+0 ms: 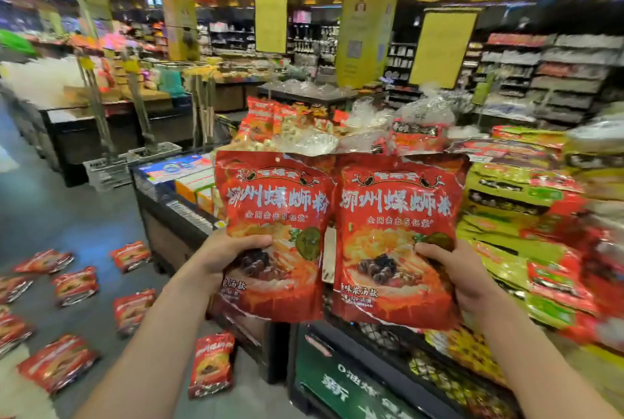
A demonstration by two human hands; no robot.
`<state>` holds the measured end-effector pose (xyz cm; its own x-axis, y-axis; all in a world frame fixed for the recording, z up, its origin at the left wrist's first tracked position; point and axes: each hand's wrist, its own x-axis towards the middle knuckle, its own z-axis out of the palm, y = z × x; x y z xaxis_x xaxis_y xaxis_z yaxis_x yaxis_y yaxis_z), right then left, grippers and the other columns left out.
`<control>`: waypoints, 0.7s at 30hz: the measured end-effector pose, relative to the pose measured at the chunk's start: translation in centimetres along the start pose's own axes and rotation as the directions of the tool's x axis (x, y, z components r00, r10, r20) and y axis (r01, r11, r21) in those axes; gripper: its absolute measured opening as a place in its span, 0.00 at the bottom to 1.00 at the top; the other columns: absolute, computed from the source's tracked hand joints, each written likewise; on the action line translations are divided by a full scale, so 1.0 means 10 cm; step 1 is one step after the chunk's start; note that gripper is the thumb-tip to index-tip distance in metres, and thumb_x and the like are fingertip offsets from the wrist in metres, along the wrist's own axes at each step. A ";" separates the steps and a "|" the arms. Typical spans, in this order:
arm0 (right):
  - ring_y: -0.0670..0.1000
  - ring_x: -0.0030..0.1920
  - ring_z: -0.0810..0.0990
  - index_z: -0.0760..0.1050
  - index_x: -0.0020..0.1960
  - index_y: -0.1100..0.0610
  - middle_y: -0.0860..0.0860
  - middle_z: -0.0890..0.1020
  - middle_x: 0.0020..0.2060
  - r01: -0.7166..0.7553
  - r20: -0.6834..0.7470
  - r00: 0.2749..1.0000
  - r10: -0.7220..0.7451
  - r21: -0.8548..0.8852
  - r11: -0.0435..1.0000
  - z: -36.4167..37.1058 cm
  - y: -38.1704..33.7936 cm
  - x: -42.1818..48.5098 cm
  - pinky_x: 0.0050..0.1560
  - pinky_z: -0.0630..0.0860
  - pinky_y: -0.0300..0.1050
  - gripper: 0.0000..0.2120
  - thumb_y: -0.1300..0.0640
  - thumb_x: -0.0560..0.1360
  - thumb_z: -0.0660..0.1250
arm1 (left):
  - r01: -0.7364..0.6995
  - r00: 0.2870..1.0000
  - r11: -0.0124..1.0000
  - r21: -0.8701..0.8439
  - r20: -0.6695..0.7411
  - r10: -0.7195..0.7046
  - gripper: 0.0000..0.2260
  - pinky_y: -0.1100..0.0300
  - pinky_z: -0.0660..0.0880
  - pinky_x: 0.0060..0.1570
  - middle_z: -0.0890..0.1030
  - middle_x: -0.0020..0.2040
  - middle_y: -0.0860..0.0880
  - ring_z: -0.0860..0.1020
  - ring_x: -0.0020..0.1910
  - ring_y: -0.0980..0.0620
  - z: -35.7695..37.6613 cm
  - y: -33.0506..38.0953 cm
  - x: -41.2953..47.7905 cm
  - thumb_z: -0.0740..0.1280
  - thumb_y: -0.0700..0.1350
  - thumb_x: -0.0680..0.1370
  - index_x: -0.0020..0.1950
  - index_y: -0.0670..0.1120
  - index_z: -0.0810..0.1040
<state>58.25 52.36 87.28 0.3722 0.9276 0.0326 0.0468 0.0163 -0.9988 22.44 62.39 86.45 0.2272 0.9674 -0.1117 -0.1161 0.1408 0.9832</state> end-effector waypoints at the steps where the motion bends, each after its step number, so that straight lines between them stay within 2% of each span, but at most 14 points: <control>1: 0.59 0.42 0.85 0.80 0.52 0.58 0.57 0.86 0.42 -0.001 -0.039 0.999 0.001 0.009 1.000 -0.24 -0.04 -0.12 0.48 0.81 0.54 0.22 0.57 0.59 0.79 | -0.013 0.999 1.000 0.012 0.051 0.012 0.48 0.53 0.81 0.49 0.87 0.50 0.43 0.86 0.47 0.44 0.23 0.02 0.00 0.86 0.56 0.35 0.53 0.43 0.84; 3: 0.61 0.44 0.85 0.80 0.53 0.58 0.59 0.86 0.45 0.008 -0.129 0.992 -0.006 0.016 1.000 -0.74 -0.10 -0.37 0.50 0.81 0.56 0.27 0.53 0.56 0.79 | -0.026 0.988 0.998 0.054 0.153 0.018 0.45 0.57 0.82 0.41 0.87 0.46 0.45 0.86 0.43 0.46 0.76 0.08 -0.05 0.86 0.56 0.35 0.50 0.44 0.84; 5: 0.60 0.44 0.85 0.81 0.51 0.56 0.59 0.86 0.45 0.028 -0.231 0.973 -0.025 0.008 1.000 -1.26 -0.12 -0.69 0.50 0.81 0.56 0.24 0.52 0.56 0.79 | -0.002 0.966 0.997 0.078 0.259 -0.018 0.41 0.58 0.82 0.35 0.87 0.43 0.45 0.86 0.39 0.47 1.30 0.10 -0.16 0.86 0.54 0.40 0.50 0.43 0.84; 6: 0.59 0.44 0.85 0.81 0.50 0.56 0.58 0.86 0.44 0.038 -0.281 0.959 -0.035 0.007 0.999 -1.53 -0.11 -0.86 0.50 0.81 0.56 0.23 0.53 0.57 0.78 | 0.009 0.951 0.996 0.085 0.308 -0.035 0.41 0.57 0.82 0.34 0.87 0.44 0.44 0.86 0.39 0.46 1.58 0.09 -0.21 0.87 0.52 0.42 0.52 0.42 0.83; 9: 0.59 0.44 0.86 0.81 0.50 0.57 0.56 0.87 0.42 0.037 -0.407 0.913 -0.036 -0.006 0.999 -2.37 -0.09 -1.51 0.51 0.81 0.56 0.25 0.52 0.56 0.80 | 0.002 0.902 0.992 0.125 0.428 -0.056 0.44 0.53 0.83 0.40 0.87 0.48 0.41 0.86 0.45 0.42 2.49 -0.04 -0.46 0.87 0.53 0.40 0.53 0.42 0.83; 11: 0.57 0.42 0.86 0.81 0.51 0.57 0.53 0.87 0.39 0.032 -0.481 0.876 -0.029 -0.003 0.999 -2.92 -0.06 -2.01 0.47 0.80 0.53 0.24 0.53 0.58 0.81 | 0.004 0.855 0.988 0.152 0.511 -0.082 0.40 0.49 0.84 0.41 0.86 0.47 0.40 0.86 0.44 0.41 3.14 -0.17 -0.76 0.87 0.52 0.43 0.52 0.42 0.82; 13: 0.54 0.40 0.85 0.80 0.53 0.57 0.52 0.86 0.38 0.035 -0.564 0.825 -0.028 0.001 0.999 -3.44 -0.03 -2.55 0.44 0.80 0.49 0.23 0.55 0.60 0.81 | 0.027 0.809 0.983 0.182 0.573 -0.129 0.33 0.51 0.84 0.38 0.87 0.43 0.41 0.86 0.40 0.42 3.77 -0.33 -1.10 0.86 0.50 0.51 0.52 0.41 0.82; 15: 0.55 0.39 0.85 0.80 0.50 0.57 0.55 0.86 0.40 0.046 -0.643 0.764 -0.045 -0.015 0.999 -3.94 0.01 -3.09 0.43 0.80 0.50 0.26 0.52 0.54 0.81 | 0.054 0.757 0.977 0.207 0.630 -0.175 0.34 0.54 0.82 0.35 0.86 0.41 0.43 0.85 0.36 0.45 4.37 -0.51 -1.46 0.85 0.49 0.51 0.52 0.39 0.81; 17: 0.58 0.41 0.84 0.80 0.50 0.57 0.58 0.86 0.43 0.030 -0.703 0.711 -0.034 -0.018 0.999 -4.38 0.07 -3.62 0.46 0.81 0.52 0.22 0.55 0.59 0.81 | 0.068 0.697 0.970 0.234 0.684 -0.214 0.38 0.51 0.81 0.40 0.87 0.42 0.41 0.85 0.38 0.43 4.93 -0.70 -1.82 0.86 0.49 0.49 0.54 0.37 0.81; 19: 0.60 0.43 0.85 0.79 0.54 0.60 0.59 0.86 0.45 0.008 -0.762 0.647 -0.017 -0.015 1.000 -4.78 0.12 -4.16 0.45 0.82 0.53 0.19 0.60 0.65 0.79 | 0.071 0.657 0.972 0.224 0.723 -0.215 0.28 0.51 0.80 0.44 0.87 0.42 0.42 0.85 0.40 0.44 5.45 -0.88 -2.16 0.83 0.44 0.56 0.52 0.39 0.80; 20: 0.62 0.45 0.85 0.79 0.56 0.60 0.60 0.86 0.46 -0.002 -0.792 0.610 -0.007 -0.010 1.000 -4.97 0.16 -4.43 0.46 0.82 0.55 0.21 0.60 0.65 0.79 | 0.068 0.638 0.973 0.222 0.740 -0.214 0.25 0.52 0.80 0.45 0.87 0.43 0.42 0.85 0.41 0.44 5.70 -0.95 -2.34 0.82 0.42 0.58 0.51 0.40 0.80; 21: 0.63 0.47 0.85 0.78 0.57 0.61 0.61 0.85 0.48 -0.005 -0.815 0.580 0.003 0.000 1.000 -5.13 0.18 -4.69 0.49 0.82 0.58 0.24 0.58 0.65 0.80 | 0.073 0.604 0.971 0.228 0.765 -0.225 0.27 0.53 0.80 0.43 0.87 0.45 0.42 0.86 0.41 0.44 5.93 -1.03 -2.52 0.84 0.43 0.56 0.51 0.41 0.80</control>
<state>88.45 -10.25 85.88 0.9711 0.2341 0.0466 0.0452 0.0114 -0.9989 75.23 24.08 87.70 0.9029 0.3913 -0.1779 0.1241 0.1589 0.9795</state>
